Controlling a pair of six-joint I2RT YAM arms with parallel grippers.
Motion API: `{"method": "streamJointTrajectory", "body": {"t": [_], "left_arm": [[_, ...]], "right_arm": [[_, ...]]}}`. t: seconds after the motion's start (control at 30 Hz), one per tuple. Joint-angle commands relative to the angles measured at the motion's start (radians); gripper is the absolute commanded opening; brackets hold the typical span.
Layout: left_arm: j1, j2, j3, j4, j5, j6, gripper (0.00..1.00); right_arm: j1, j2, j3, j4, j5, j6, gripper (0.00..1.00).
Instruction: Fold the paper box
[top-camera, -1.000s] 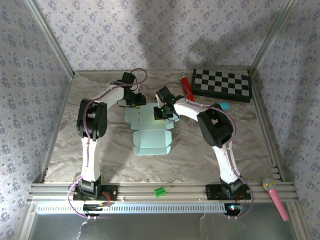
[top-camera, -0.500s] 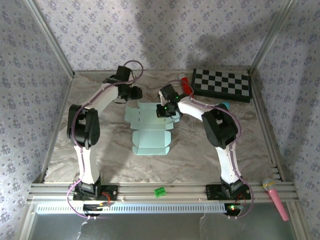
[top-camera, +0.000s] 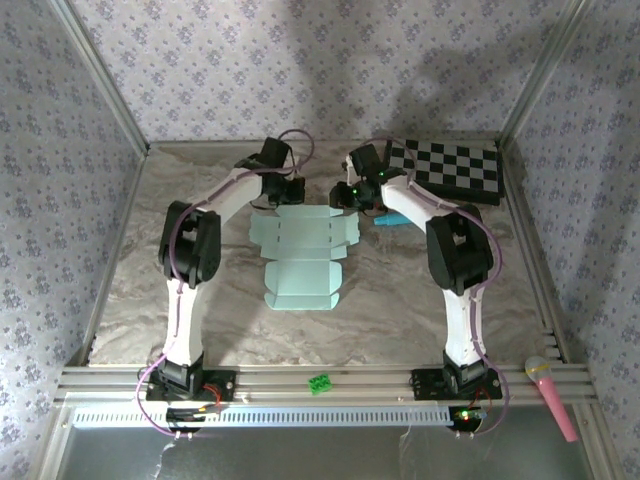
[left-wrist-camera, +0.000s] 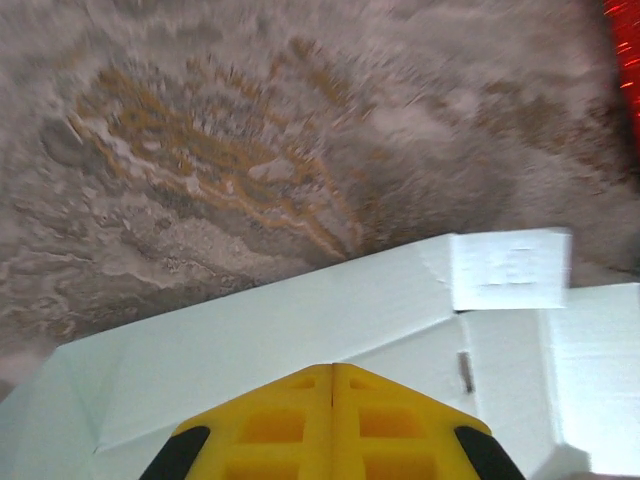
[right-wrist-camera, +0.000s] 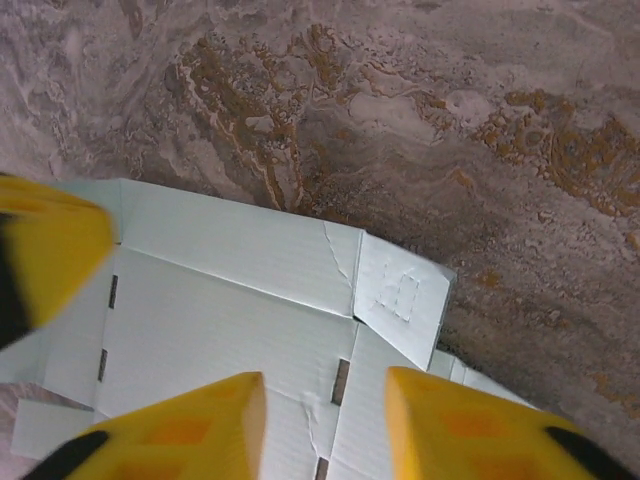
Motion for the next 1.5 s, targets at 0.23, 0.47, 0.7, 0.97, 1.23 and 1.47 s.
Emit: {"method": "streamJointTrajectory", "body": {"t": [0.23,0.47,0.7,0.97,1.23,1.47], "left_arm": [[0.002,0.105,0.058,-0.031,0.003,-0.027,0.00],[0.003,0.106,0.025,-0.042,-0.029,-0.031,0.00],[0.001,0.092,-0.005,-0.028,-0.029,-0.033,0.00],[0.002,0.094,-0.014,-0.024,-0.024,-0.031,0.00],[0.002,0.095,-0.010,-0.021,-0.017,-0.033,0.00],[0.002,0.095,-0.011,-0.025,-0.019,-0.031,0.00]], "right_arm": [[-0.008,0.106,0.127,-0.150,0.071,-0.004,0.51],[-0.009,0.161,0.201,-0.204,0.104,-0.008,0.49],[-0.010,0.197,0.236,-0.207,0.055,-0.009,0.43],[-0.008,0.192,0.241,-0.170,0.003,-0.018,0.34],[-0.007,0.192,0.242,-0.119,-0.095,-0.024,0.34],[-0.008,0.163,0.215,-0.130,0.019,0.013,0.35]]}}
